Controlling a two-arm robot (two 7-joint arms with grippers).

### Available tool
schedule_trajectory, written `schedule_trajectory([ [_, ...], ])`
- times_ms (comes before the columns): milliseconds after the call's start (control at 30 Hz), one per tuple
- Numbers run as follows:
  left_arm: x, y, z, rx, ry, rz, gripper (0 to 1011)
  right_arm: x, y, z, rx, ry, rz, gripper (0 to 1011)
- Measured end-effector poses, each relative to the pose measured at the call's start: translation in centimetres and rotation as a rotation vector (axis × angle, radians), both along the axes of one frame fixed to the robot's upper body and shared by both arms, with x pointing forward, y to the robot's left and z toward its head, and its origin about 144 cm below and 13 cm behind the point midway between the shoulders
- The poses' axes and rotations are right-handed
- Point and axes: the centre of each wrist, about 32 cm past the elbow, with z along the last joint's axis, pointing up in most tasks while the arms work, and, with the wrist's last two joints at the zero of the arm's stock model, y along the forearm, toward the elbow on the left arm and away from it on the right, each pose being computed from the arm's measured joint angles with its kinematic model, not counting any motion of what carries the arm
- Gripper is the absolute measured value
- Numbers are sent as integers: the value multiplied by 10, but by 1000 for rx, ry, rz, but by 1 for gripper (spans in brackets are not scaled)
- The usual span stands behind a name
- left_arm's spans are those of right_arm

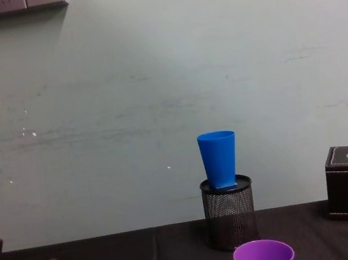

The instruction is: Pick up one cup with a gripper and tap it against the other cup.

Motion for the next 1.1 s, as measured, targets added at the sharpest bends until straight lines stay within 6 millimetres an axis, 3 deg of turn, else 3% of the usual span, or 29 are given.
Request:
schedule_trajectory([
  [1100, 0, 0, 0, 0, 0, 0, 1005, 0, 0, 0, 0, 0, 0, 1003],
])
